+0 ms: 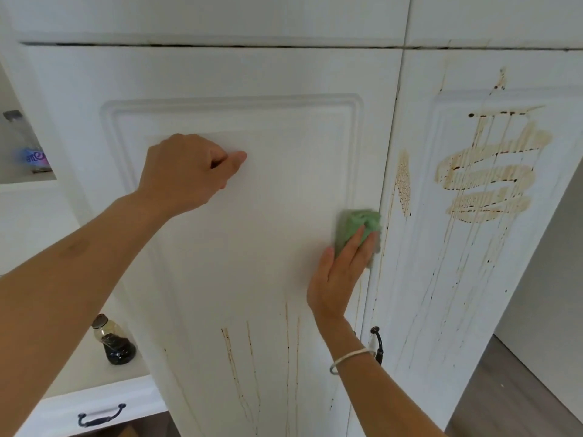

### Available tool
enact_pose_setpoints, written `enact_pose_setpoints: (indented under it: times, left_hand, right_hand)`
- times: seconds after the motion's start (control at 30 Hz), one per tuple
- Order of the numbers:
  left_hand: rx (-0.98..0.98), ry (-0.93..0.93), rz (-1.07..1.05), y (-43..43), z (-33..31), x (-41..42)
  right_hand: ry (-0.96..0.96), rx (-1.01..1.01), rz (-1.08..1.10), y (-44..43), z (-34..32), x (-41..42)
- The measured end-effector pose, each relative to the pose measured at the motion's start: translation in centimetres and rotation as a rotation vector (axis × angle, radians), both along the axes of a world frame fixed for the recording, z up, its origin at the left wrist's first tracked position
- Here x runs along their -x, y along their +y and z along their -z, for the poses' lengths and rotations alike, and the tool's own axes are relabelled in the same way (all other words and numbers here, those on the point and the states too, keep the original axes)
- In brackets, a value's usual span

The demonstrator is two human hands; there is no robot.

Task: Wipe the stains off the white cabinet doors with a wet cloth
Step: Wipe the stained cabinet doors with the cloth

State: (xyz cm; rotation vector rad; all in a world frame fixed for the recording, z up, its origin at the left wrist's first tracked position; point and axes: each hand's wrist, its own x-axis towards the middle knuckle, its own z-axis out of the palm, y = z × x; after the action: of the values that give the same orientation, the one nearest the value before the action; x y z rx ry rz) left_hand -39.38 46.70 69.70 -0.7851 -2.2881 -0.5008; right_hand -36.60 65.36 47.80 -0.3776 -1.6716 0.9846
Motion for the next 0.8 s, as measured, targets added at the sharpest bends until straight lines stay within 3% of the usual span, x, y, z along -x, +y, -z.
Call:
enact_pose_setpoints:
  times: [0.13, 0.37, 0.53, 0.6, 0.7, 0.8]
  left_hand:
    - [0.000, 0.023, -0.001, 0.2, 0.2, 0.1]
    - [0.014, 0.034, 0.014, 0.3, 0.1, 0.3]
    - [0.027, 0.041, 0.017, 0.3, 0.2, 0.0]
    - [0.027, 0.051, -0.011, 0.2, 0.3, -0.2]
    - [0.138, 0.158, -0.088, 1.3, 2.7, -0.8]
    - [0.258, 0.106, -0.113, 2.4, 6.3, -1.4]
  right_hand:
    - [0.033, -0.023, 0.050, 1.1, 1.4, 0.6]
    - [-0.193, 0.158, -0.055, 0.3, 10.1, -1.3]
    - [-0.172, 0.351, -0.119, -1.8, 6.7, -1.7]
    - [-0.136, 0.286, -0.150, -2.0, 3.8, -1.8]
    - [-0.069, 0.012, -0.124, -1.1, -0.9, -1.4]
    - [-0.057, -0.132, -0.035, -0.3, -2.1, -0.5]
